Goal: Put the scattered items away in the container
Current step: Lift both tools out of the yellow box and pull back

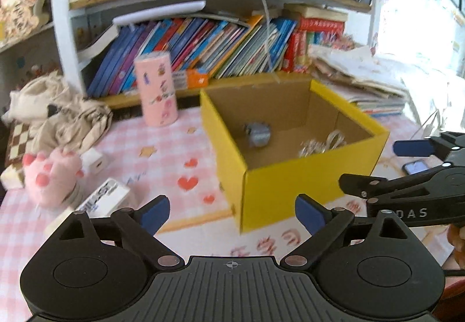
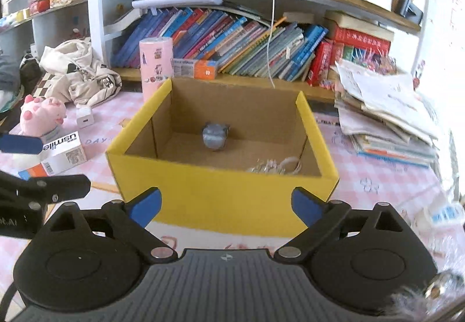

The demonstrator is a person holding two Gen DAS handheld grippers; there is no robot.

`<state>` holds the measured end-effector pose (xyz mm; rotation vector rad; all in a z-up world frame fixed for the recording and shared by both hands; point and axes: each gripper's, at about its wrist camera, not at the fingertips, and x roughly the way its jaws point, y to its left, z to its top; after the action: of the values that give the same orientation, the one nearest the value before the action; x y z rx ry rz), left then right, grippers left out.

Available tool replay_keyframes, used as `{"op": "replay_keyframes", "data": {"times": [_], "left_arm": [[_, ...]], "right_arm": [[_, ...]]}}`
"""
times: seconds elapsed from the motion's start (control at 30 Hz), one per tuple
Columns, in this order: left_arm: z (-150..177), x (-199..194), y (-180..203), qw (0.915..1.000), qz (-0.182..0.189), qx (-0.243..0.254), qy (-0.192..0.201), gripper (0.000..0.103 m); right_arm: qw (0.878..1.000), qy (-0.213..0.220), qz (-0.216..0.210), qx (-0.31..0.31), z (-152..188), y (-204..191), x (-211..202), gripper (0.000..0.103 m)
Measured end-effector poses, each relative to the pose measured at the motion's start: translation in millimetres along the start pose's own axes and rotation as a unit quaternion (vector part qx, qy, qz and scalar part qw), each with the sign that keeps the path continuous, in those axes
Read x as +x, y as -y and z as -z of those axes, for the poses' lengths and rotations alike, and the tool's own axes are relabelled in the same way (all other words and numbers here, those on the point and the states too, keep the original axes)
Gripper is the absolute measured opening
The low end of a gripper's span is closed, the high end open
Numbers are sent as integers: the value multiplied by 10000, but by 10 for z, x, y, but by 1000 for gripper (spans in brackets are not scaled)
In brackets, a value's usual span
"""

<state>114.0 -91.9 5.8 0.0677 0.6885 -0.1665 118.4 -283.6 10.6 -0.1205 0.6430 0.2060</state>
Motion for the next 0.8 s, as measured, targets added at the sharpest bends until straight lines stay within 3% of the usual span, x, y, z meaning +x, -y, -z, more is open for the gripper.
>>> {"op": "replay_keyframes", "data": {"times": [0.2,0.8], "left_arm": [[185,-52,-150,9997,-52,-84,-206,95],[502,-265,-479,9984,-113,-272,-488,96]], "right_arm": [[9994,-342,1,35,122,-197,22,99],[9971,-741,-180,-80,291,-697,-34,101]]}}
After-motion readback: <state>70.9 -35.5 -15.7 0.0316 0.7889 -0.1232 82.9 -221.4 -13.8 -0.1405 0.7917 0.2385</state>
